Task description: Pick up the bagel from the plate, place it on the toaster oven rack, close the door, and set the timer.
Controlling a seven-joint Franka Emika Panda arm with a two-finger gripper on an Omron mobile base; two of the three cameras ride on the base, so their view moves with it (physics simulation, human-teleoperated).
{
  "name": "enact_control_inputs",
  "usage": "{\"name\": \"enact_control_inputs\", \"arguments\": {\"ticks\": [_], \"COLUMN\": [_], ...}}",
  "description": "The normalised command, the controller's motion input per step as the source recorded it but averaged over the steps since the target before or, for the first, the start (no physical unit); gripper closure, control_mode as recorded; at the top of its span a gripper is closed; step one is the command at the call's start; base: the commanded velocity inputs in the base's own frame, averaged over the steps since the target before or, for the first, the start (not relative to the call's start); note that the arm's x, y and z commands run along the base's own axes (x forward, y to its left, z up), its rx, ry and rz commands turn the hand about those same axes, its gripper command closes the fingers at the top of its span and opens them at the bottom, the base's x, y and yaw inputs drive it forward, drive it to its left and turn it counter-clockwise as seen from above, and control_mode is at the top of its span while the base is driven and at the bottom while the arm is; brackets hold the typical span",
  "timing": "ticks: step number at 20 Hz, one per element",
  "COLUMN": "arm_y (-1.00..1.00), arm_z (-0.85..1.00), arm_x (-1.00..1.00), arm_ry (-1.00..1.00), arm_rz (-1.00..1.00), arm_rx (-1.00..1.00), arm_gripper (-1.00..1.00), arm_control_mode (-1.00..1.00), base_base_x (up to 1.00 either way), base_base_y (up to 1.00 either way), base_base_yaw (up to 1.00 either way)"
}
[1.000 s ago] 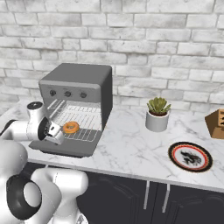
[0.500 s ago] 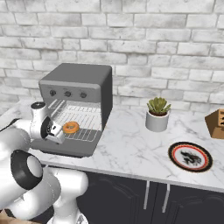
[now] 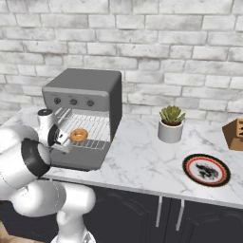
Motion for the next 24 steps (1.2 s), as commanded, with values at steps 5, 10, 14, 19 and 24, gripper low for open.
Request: {"name": "enact_control_inputs", "arguments": {"ticks": [5,10,14,19,24], "arm_y": [0.1,0.09,0.09,0.07,0.07], "arm_z": [0.0,0.01,0.01,0.0,0.0], "arm_x": [0.4,0.55,0.59,0.59,0.46], "arm_ry": [0.0,0.0,0.0,0.0,-0.03], "arm_rz": [0.0,0.0,0.0,0.0,0.0], "arm_rx": [0.0,0.0,0.0,0.0,0.0], "arm_gripper": [-1.0,-1.0,-1.0,-1.0,-1.0], "arm_control_mode": [-1.0,-1.0,-1.0,-1.0,-1.0], "base_base_x": [0.0,0.0,0.0,0.0,0.0], "base_base_y": [0.0,0.0,0.0,0.0,0.0], "base_base_yaw": [0.0,0.0,0.0,0.0,0.0]}}
